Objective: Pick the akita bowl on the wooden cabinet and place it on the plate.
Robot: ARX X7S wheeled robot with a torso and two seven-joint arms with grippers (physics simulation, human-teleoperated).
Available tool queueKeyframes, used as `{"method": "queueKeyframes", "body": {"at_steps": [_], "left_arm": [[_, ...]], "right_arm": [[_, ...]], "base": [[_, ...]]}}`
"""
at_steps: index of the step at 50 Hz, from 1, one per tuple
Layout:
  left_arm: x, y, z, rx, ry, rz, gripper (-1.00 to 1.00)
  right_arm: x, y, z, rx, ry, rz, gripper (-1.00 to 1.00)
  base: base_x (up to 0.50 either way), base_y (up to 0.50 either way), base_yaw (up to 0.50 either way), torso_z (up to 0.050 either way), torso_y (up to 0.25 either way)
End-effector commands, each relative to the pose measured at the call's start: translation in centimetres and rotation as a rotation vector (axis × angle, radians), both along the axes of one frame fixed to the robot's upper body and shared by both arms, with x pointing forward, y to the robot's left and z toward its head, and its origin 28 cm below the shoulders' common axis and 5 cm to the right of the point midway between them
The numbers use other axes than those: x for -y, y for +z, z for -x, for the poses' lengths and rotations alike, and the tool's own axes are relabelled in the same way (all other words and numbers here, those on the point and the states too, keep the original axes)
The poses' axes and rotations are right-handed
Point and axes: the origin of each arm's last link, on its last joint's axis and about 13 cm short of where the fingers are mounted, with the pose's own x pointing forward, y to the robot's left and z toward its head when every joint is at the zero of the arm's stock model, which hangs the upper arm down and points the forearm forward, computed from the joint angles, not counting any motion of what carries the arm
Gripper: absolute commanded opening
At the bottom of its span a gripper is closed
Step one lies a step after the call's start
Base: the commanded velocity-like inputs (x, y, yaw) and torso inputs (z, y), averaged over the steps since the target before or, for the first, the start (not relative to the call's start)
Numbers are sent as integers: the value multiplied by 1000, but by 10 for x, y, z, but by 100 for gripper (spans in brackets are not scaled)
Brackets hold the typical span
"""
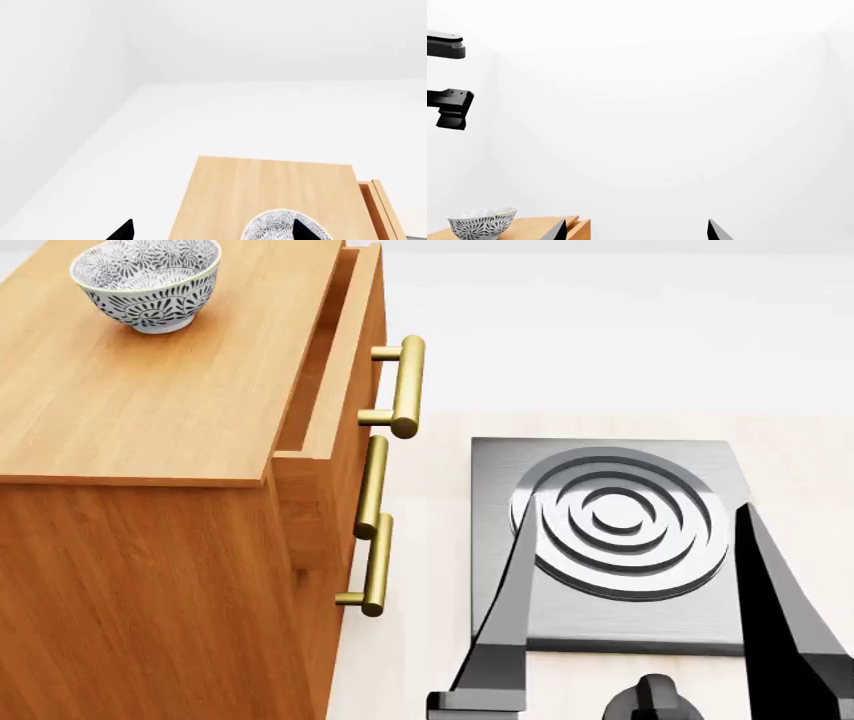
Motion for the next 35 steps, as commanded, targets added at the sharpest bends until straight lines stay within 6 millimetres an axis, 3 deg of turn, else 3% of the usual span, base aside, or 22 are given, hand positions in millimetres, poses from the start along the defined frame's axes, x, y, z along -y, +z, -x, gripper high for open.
{"method": "queueKeyframes", "body": {"at_steps": [1,21,35], "left_arm": [[1,2,1,10,-9,-11,100],[1,4,1,14,-15,-12,100],[-2,4,2,17,-14,-5,100]], "right_arm": [[0,-1,0,-3,2,2,100],[0,0,0,-3,5,1,100],[-1,0,0,-2,6,3,100]], "base": [[0,0,0,0,0],[0,0,0,0,-250],[0,0,0,0,0]]}}
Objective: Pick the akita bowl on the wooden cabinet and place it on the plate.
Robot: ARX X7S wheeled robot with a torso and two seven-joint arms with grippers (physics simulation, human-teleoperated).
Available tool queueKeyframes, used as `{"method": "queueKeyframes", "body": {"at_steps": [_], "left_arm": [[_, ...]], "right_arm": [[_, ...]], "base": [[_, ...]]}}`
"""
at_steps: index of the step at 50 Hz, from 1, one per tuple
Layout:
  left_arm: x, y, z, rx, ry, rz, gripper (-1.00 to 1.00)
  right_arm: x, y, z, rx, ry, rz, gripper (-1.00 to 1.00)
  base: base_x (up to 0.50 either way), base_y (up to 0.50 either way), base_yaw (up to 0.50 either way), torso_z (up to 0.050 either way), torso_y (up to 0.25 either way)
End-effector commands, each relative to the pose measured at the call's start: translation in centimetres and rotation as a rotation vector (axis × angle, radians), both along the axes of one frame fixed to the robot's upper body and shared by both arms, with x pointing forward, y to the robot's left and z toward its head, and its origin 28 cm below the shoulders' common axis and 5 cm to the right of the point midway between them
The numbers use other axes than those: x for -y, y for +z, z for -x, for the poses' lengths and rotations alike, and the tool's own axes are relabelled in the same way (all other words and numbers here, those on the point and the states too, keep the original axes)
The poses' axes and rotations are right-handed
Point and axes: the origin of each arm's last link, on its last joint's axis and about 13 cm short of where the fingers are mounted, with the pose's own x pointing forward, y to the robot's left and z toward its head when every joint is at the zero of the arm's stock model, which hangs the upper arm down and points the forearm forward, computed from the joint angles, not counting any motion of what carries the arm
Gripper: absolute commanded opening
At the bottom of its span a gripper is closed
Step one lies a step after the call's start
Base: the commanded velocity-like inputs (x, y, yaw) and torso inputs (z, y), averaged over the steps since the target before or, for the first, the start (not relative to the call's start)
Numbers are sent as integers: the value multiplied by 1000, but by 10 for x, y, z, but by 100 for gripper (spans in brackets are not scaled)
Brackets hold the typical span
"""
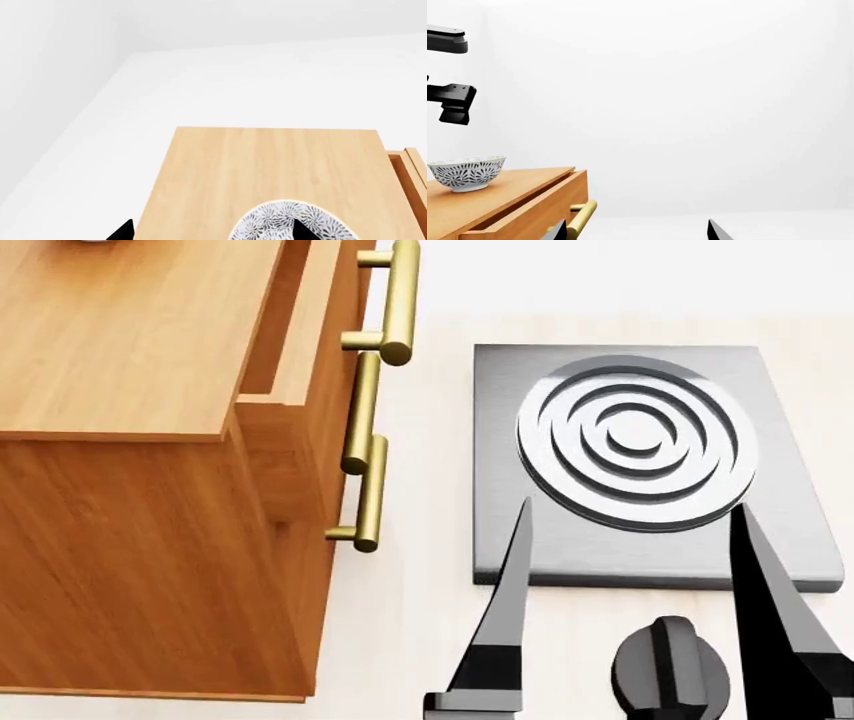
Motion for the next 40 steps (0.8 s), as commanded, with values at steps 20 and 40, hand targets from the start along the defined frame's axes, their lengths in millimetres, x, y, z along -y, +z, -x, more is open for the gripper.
{"method": "queueKeyframes", "body": {"at_steps": [20,40], "left_arm": [[-3,-14,1,-140,4,-3,100],[-4,-26,-1,-208,-24,148,100]], "right_arm": [[0,1,0,3,2,0,100],[0,0,0,1,4,-1,100]], "base": [[0,0,0,0,0],[0,0,0,0,0]]}}
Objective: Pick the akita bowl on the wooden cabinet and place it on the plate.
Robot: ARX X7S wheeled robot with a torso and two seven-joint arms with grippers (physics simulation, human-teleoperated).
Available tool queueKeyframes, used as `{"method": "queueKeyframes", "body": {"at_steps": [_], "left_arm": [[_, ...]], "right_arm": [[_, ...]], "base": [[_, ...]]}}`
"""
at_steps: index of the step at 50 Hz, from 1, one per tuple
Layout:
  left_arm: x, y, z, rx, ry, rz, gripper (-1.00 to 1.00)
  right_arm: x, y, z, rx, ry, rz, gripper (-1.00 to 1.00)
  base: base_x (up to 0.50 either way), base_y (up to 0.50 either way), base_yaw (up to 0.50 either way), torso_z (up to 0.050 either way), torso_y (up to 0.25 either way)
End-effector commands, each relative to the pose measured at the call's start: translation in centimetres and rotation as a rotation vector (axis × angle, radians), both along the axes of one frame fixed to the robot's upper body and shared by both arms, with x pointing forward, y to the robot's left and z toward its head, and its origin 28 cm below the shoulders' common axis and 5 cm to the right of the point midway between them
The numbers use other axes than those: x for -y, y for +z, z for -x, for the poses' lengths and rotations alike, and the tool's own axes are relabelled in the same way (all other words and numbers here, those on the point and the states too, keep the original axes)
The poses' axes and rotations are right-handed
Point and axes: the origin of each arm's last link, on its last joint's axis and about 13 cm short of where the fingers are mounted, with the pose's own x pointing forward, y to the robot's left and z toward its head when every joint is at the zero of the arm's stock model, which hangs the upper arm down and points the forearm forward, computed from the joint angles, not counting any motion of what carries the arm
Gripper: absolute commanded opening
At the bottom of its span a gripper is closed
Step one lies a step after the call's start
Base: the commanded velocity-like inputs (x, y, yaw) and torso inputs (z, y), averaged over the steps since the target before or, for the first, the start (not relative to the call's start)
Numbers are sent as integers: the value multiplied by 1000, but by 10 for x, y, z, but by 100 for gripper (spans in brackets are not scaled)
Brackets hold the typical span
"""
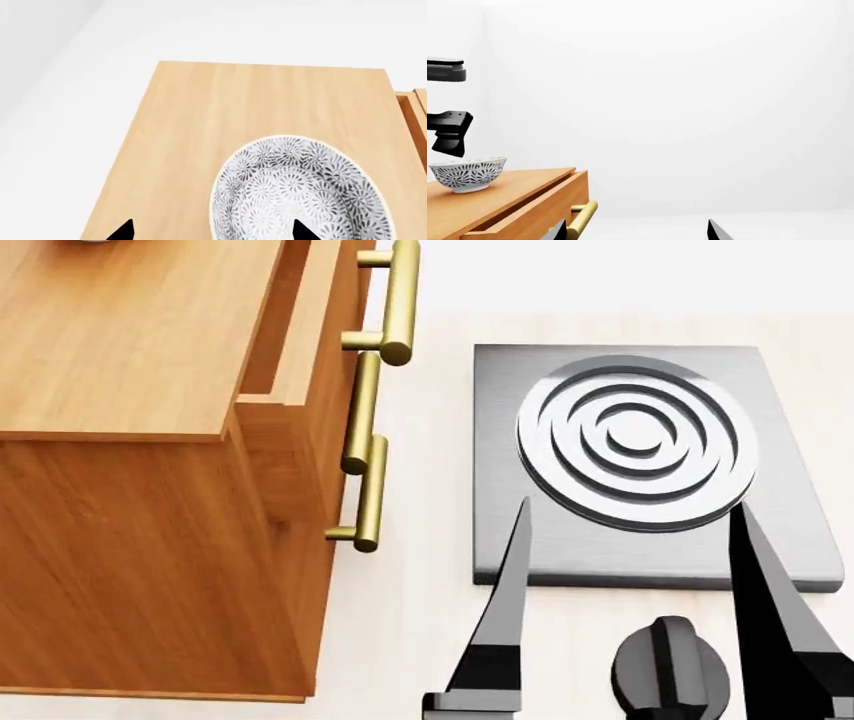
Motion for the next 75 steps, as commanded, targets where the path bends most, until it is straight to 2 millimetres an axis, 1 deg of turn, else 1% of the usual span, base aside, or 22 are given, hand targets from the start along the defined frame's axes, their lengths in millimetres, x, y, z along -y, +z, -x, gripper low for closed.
{"method": "queueKeyframes", "body": {"at_steps": [1,20,27,34,44,48,49,59,65,67,69,71,72,74,75], "left_arm": [[0,-6,-1,-31,-16,55,100],[-8,-23,-12,-37,25,26,100],[-8,-29,-16,-34,13,10,100],[-9,-42,-21,-62,-1,15,100],[-9,-53,-25,-85,-25,40,100],[-8,-54,-26,-85,-37,43,100],[-9,-53,-26,-74,-35,4,-100],[-9,-50,-26,-59,-24,-27,-100],[-7,-44,-26,-24,-28,-53,-100],[-4,-39,-27,19,-56,-95,-100],[-3,-37,-26,25,-54,-91,-100],[1,-27,-28,108,-83,-174,-100],[4,-23,-28,125,-100,-256,-100],[8,-17,-29,184,-133,-230,-100],[9,-12,-30,227,-168,-294,-100]], "right_arm": [[0,0,0,-1,1,-1,100],[-1,-4,-4,-15,1,4,100],[-1,-5,-5,-20,2,6,100],[-2,-7,-8,-31,3,9,100],[-3,-10,-10,-40,4,10,100],[-3,-10,-11,-42,5,10,100],[-3,-10,-11,-43,5,9,100],[-3,-10,-11,-43,6,7,100],[-2,-10,-10,-41,5,6,100],[-2,-9,-10,-40,4,6,100],[-2,-9,-10,-39,4,6,100],[-2,-9,-9,-37,4,6,100],[-2,-9,-9,-37,3,6,100],[-2,-9,-9,-36,3,7,100],[-2,-8,-9,-35,2,6,100]], "base": [[0,0,0,0,0],[0,0,0,0,0],[0,0,0,0,0],[0,0,0,0,-2],[0,0,0,0,-3],[0,0,0,0,-3],[0,0,0,0,0],[0,0,0,0,-2],[0,0,0,0,-3],[0,0,0,0,0],[0,0,0,0,0],[0,0,0,0,-5],[0,0,0,0,0],[0,0,0,0,0],[0,0,0,0,0]]}}
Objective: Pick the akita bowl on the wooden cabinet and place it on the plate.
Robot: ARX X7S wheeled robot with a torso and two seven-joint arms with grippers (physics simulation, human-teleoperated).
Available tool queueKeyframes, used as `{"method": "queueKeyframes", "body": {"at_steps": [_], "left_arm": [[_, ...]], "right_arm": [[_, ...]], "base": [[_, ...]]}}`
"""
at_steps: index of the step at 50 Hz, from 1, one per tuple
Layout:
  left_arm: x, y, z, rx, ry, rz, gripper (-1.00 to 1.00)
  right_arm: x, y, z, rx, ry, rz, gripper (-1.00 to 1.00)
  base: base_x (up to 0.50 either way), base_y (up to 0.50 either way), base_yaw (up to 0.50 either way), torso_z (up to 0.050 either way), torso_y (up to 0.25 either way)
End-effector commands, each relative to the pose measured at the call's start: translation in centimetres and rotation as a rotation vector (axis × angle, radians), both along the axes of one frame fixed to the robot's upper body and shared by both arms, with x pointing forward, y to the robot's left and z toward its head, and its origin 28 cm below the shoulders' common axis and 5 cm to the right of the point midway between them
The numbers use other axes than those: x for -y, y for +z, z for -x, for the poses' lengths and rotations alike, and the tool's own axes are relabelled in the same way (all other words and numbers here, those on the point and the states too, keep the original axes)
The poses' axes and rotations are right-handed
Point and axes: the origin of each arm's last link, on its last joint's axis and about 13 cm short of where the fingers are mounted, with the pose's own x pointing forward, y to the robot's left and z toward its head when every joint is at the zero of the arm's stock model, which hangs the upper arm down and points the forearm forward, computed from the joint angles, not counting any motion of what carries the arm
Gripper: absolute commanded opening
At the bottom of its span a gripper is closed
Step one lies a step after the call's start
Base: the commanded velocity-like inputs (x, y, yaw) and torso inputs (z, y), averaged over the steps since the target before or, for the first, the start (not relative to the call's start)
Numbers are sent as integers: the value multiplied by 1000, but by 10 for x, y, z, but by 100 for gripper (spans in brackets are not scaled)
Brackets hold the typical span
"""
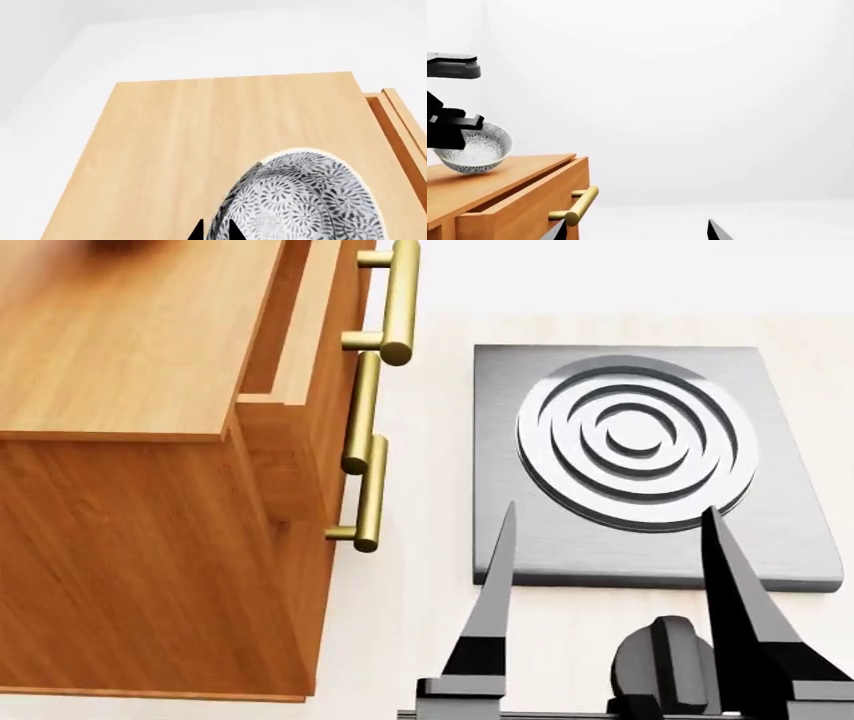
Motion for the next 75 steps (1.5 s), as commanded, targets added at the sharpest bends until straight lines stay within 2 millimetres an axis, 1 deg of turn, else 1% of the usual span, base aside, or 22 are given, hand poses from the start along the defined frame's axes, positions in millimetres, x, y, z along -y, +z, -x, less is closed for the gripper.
{"method": "queueKeyframes", "body": {"at_steps": [1,4,15,19,21,33,36,39,49,53,58,62,63,69,75], "left_arm": [[8,18,-5,173,-53,-257,-100],[16,25,-4,222,-91,-335,-100],[30,40,2,293,-148,-354,-100],[38,47,5,333,-188,-378,-100],[43,52,6,384,-243,-372,-100],[63,67,15,485,-360,-432,-100],[69,71,22,558,-412,-454,-100],[74,69,29,601,-473,-471,-100],[84,65,42,647,-556,-495,-100],[89,58,51,704,-644,-538,-100],[94,47,63,732,-769,-527,-100],[95,41,66,764,-770,-529,-100],[96,39,68,755,-805,-522,-100],[97,31,76,794,-870,-545,-100],[98,25,78,808,-902,-556,-100]], "right_arm": [[0,1,2,6,-2,0,100],[1,3,3,11,-5,-3,100],[2,5,6,23,-7,-6,100],[2,6,6,25,-8,-6,100],[2,7,7,29,-9,-8,100],[2,9,10,39,-8,-11,100],[3,10,10,42,-8,-12,100],[3,10,11,44,-8,-14,100],[4,12,13,52,-11,-13,100],[4,13,14,58,-11,-14,100],[4,14,15,60,-10,-14,100],[4,14,15,60,-11,-13,100],[4,14,15,61,-11,-13,100],[4,14,16,64,-13,-15,100],[4,15,17,68,-12,-16,100]], "base": [[0,0,0,0,0],[0,0,0,0,0],[0,0,0,0,0],[0,0,0,0,0],[0,0,0,0,0],[0,0,0,0,0],[0,0,0,0,0],[0,0,0,0,0],[0,0,0,0,0],[0,0,0,0,0],[0,0,0,0,0],[0,0,0,0,0],[0,0,0,0,0],[0,0,0,0,0],[0,0,0,0,0]]}}
